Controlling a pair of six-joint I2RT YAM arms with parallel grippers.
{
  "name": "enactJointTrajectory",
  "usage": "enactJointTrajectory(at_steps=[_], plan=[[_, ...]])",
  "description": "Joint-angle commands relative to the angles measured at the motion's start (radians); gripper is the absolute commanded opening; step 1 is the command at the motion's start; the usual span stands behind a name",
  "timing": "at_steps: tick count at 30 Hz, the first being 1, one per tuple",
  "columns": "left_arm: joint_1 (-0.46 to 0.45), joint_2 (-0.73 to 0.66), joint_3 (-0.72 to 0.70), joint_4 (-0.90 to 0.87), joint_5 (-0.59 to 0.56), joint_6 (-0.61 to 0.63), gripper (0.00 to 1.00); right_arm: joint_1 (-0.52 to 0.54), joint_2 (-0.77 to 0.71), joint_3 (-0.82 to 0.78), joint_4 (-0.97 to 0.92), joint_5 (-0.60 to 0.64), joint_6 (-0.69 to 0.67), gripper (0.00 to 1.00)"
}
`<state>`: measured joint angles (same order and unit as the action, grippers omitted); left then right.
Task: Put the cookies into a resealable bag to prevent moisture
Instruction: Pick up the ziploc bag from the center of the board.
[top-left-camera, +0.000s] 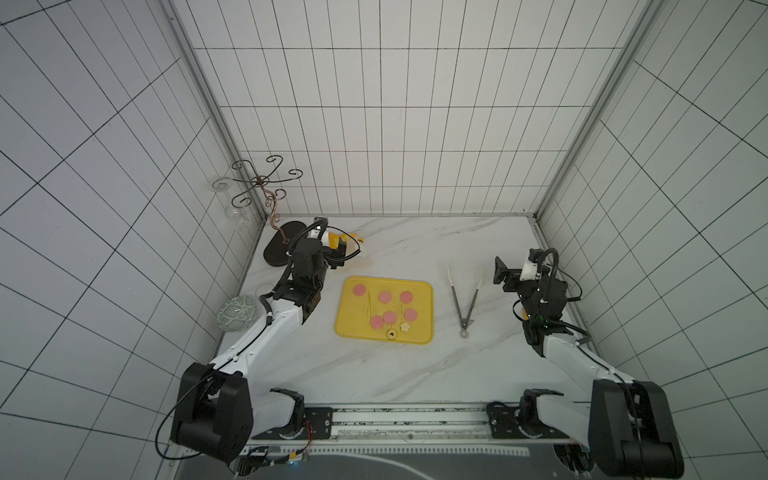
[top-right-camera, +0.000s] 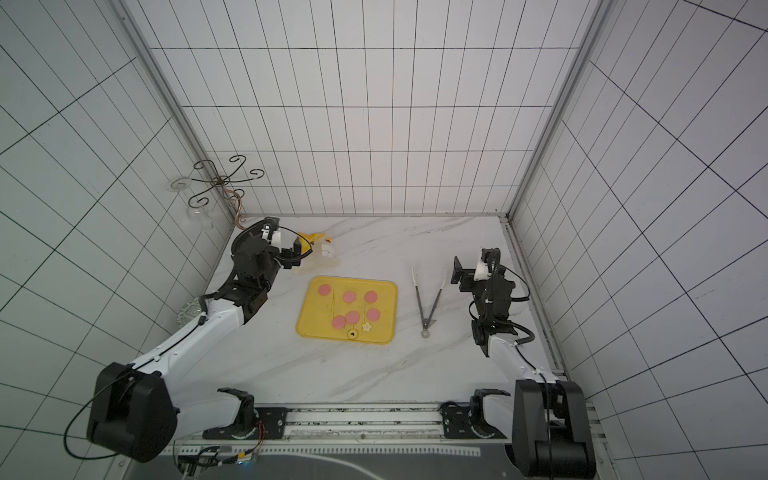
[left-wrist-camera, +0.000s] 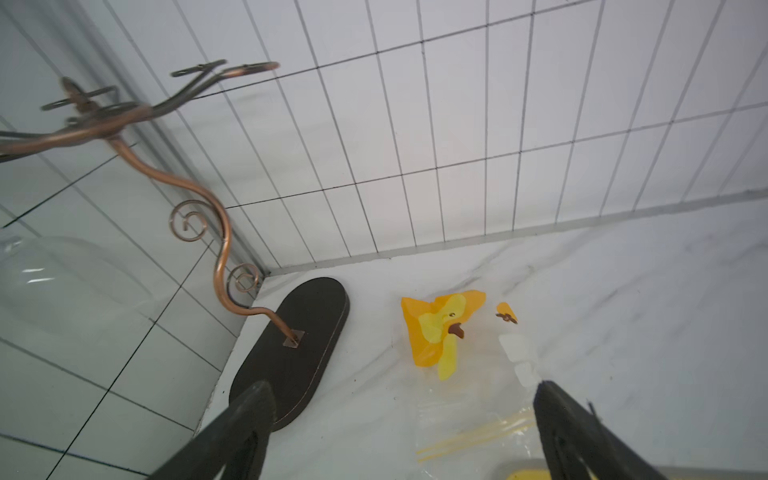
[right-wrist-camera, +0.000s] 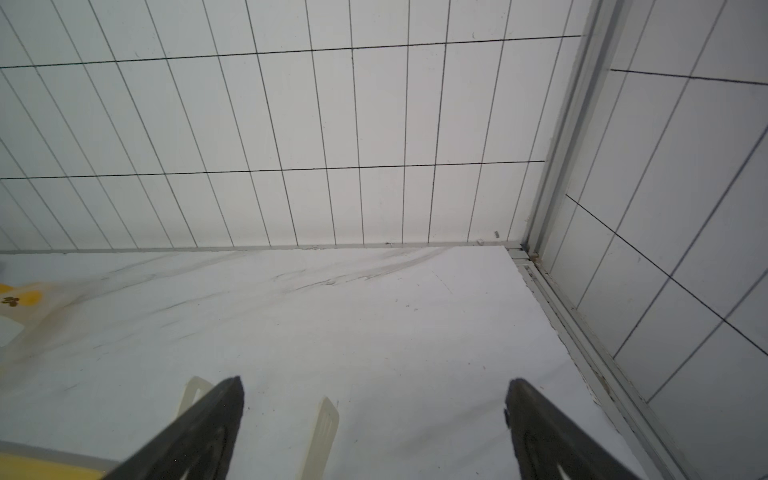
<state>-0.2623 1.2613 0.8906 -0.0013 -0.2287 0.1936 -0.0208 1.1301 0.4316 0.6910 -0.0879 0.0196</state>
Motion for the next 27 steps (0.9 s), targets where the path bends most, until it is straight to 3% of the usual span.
enactJointTrajectory(at_steps=[1,3,6,12,18,22,27], plan=[[-0.004,0.037,0.098,-0.351,0.189,0.27,0.97,0.012,-0.029,0.161,-0.253,-0.185,-0.019,0.99],[-0.025,0.082,0.138,-0.472,0.204,0.4,0.97,0.035,-0.032,0.216,-0.36,-0.248,-0.028,0.99],[-0.087,0.137,0.117,-0.484,0.145,0.54,0.97,0.084,-0.022,0.284,-0.487,-0.297,-0.048,1.0],[-0.114,0.307,0.169,-0.397,-0.031,0.657,0.97,0.185,-0.022,0.337,-0.602,-0.282,-0.061,0.99],[-0.15,0.494,0.322,-0.364,-0.173,0.59,0.97,0.246,-0.048,0.319,-0.618,-0.234,-0.037,1.0],[-0.176,0.543,0.313,-0.241,-0.189,0.588,0.97,0.252,-0.062,0.307,-0.638,-0.225,-0.037,1.0],[-0.179,0.605,0.338,-0.276,-0.192,0.579,0.96,0.251,-0.08,0.299,-0.657,-0.205,-0.036,1.0]])
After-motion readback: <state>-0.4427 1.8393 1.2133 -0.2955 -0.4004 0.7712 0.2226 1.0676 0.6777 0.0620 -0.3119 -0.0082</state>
